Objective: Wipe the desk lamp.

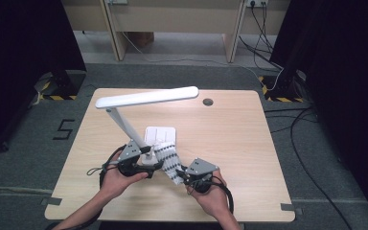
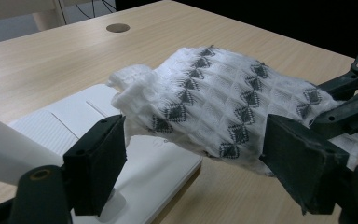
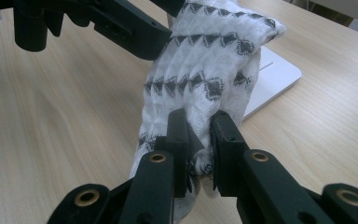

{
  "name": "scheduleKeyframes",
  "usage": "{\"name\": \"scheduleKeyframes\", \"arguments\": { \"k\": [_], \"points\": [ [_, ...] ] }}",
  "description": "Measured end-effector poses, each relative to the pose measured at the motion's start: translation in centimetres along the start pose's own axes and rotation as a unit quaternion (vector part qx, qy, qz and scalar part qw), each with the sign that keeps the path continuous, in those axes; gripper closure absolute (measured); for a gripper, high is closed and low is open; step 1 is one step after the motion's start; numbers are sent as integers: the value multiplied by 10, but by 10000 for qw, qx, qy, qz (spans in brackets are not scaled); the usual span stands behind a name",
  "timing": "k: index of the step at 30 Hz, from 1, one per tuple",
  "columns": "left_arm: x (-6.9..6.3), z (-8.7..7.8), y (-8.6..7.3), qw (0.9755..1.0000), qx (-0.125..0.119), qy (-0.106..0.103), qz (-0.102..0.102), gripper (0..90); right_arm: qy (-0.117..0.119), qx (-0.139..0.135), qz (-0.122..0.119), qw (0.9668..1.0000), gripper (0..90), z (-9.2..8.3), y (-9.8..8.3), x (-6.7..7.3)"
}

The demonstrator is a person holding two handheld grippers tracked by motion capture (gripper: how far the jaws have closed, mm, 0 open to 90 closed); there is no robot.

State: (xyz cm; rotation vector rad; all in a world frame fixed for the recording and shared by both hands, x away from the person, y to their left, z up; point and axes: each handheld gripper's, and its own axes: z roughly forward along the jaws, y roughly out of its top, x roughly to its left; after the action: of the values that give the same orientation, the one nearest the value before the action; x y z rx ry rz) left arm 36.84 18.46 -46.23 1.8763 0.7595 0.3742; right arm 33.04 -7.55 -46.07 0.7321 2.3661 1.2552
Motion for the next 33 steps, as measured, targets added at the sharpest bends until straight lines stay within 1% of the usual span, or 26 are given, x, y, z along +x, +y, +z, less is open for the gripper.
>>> {"name": "scheduleKeyframes", "arguments": {
  "k": [2,6,7,10,15,20,23,24,28,30,33],
  "points": [
    [-1,1,0,10000,-4,-50,-48,196,30,-23,-12,10000,801,0,0,0],
    [-1,2,-1,9999,6,-94,-67,199,45,-24,-76,10000,801,1,2,1],
    [-1,3,-1,9999,22,-115,-94,201,47,-44,-121,9999,802,1,2,1],
    [-1,4,-2,9998,33,-176,-133,234,59,-62,-168,9998,802,1,3,2],
    [-3,5,-3,9996,69,-259,-52,259,86,-77,-245,9996,802,2,5,3],
    [-3,4,-3,9993,59,-348,-91,282,90,-103,-303,9994,803,2,6,4],
    [-4,3,-3,9992,52,-398,-43,337,83,-110,-324,9994,803,2,6,5],
    [-5,3,-3,9992,36,-408,7,357,90,-101,-323,9994,803,2,7,5],
    [-6,2,-3,9987,27,-474,160,479,92,-121,-356,9992,803,2,7,5],
    [-7,2,-3,9983,29,-542,205,542,103,-114,-346,9993,803,2,8,5],
    [-7,3,-4,9979,41,-593,250,603,87,-112,-377,9992,803,2,9,6]
  ]
}}
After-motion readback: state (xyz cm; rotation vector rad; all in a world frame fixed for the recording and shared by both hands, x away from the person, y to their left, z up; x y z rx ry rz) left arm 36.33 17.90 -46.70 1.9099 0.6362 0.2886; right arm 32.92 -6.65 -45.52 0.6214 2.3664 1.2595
